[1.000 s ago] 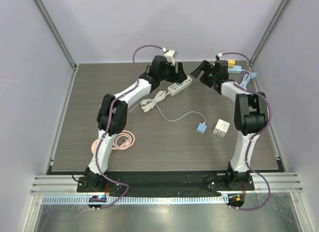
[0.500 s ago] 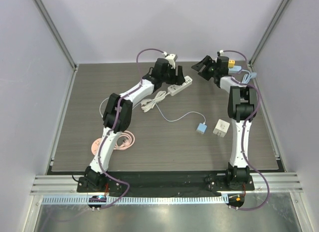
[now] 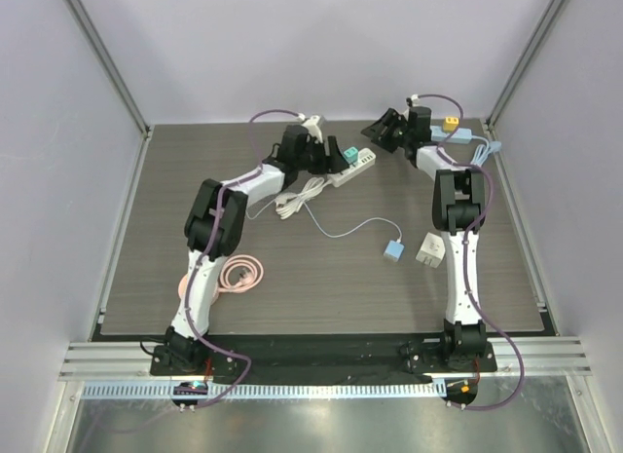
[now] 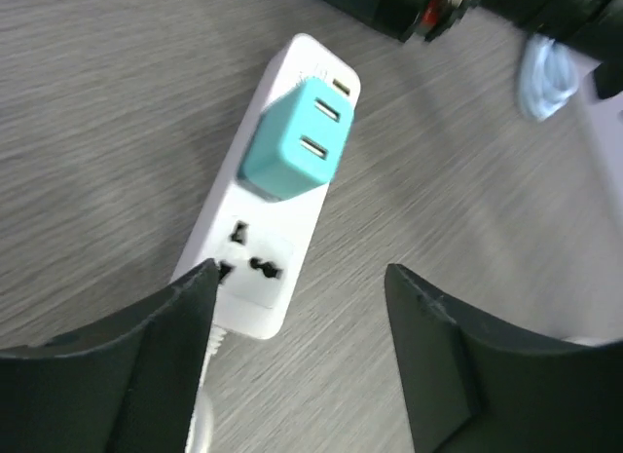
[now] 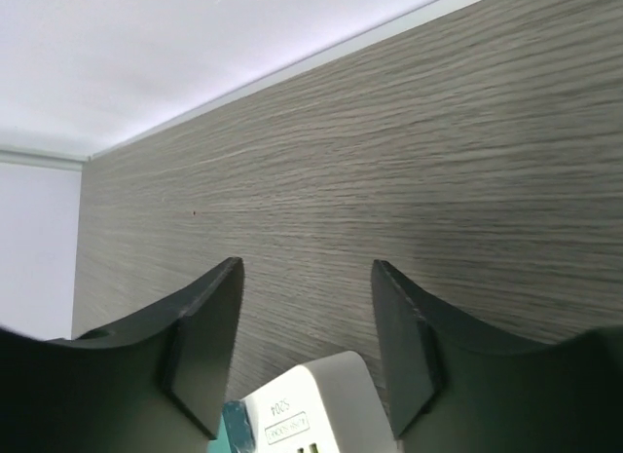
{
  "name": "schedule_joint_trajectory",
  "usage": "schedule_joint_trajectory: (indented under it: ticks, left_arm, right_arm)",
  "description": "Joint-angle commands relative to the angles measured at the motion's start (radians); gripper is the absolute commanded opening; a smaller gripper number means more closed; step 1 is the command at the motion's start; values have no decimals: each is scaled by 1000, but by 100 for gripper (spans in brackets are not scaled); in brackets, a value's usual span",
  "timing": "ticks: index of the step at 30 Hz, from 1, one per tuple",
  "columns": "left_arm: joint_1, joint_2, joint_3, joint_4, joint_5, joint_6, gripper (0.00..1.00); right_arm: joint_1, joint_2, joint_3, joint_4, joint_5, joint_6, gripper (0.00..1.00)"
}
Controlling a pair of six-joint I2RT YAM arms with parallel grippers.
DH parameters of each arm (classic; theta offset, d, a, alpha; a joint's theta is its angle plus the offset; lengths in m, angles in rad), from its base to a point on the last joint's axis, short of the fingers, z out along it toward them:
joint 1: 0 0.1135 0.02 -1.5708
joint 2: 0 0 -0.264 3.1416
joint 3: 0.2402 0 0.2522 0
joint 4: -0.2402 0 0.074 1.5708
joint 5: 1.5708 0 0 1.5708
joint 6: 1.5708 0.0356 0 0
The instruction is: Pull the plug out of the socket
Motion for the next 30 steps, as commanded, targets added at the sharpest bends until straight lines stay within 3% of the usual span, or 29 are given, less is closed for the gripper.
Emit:
schedule_joint_trajectory:
  ticks: [1, 8, 12, 18, 22, 26, 30]
  left_arm:
    - [119, -102, -86, 326, 152, -204, 68]
    - [184, 4, -4, 266, 235, -399, 43]
    - [185, 4, 3, 240, 265, -407, 35]
    - [184, -71, -117, 235, 286, -366, 26]
    - [176, -132, -209, 206, 295, -326, 21]
    - [164, -169, -246, 207, 306, -304, 18]
    - [125, -125, -174, 178, 312, -300, 11]
  right_arm:
    - [25, 18, 66, -33, -12, -44, 59]
    - [34, -34, -18, -77, 13, -75, 45]
    - [34, -104, -152, -73, 22, -92, 43]
    - [32, -293, -421, -3, 91, -104, 42]
    - [32, -370, -491, -14, 158, -131, 48]
    - [37, -437, -470, -132, 287, -214, 65]
    - [67, -520, -462, -256, 439, -299, 81]
